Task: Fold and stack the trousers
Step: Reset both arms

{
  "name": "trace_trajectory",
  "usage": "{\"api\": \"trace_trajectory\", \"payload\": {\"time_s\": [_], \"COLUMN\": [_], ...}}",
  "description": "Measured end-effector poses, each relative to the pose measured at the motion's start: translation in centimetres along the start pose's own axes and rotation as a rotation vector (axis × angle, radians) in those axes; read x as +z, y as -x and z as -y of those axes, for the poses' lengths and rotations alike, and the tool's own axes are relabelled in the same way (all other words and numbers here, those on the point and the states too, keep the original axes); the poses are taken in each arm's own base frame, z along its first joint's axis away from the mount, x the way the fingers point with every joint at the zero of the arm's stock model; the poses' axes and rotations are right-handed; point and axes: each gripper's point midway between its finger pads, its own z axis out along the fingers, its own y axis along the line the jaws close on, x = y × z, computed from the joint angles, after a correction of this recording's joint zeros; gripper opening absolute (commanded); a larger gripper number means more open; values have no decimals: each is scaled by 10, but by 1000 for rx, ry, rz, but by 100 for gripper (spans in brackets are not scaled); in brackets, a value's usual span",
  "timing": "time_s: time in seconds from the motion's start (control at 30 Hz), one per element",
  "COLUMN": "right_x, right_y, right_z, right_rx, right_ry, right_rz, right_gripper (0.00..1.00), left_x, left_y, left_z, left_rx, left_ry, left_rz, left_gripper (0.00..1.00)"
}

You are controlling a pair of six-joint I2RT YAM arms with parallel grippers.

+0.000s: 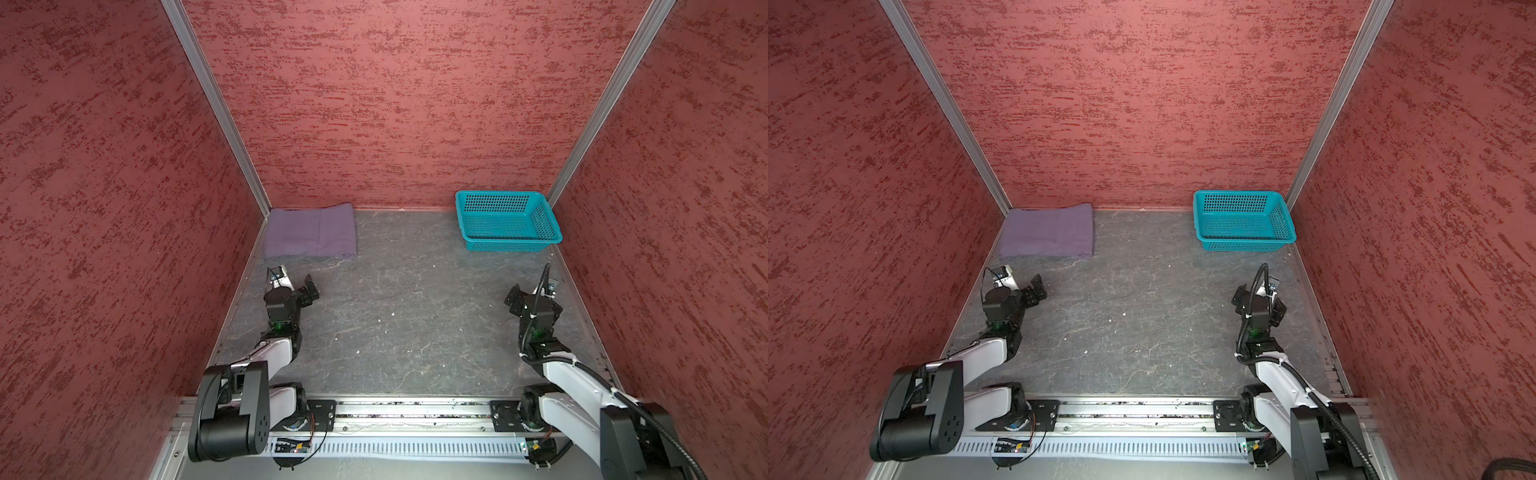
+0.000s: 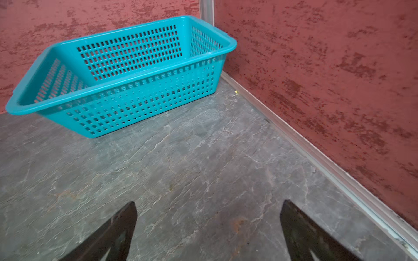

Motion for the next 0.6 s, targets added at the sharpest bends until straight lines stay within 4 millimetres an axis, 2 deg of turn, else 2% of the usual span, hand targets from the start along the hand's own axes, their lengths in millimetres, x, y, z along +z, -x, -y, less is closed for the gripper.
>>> {"api": "trace_trajectory", "payload": {"time_s": [0.13,0.23,0.4,0.5,0.6], "right_x": [6,17,37,44,53], "right_y": [9,3,5,12,13], "right_z": [2,3,-10,-16,-22], "right_rx": [29,14,-24,-41,-60], "right_ry": [-19,-37,-23,-16,-10], "right_rz": [49,20,-16,-5,-9], "right_gripper": [99,99,99,99,99], "left_x": [13,22,23,24,33], "left_y": [9,15,0,-24,-18], "left_z": [8,14,25,26,37], "left_rx": [-3,2,42,65,92], "left_ry": [-37,-69,-113,-131,-174], "left_rz": [7,35,63,12,1], "left_gripper": [99,99,99,99,99]}}
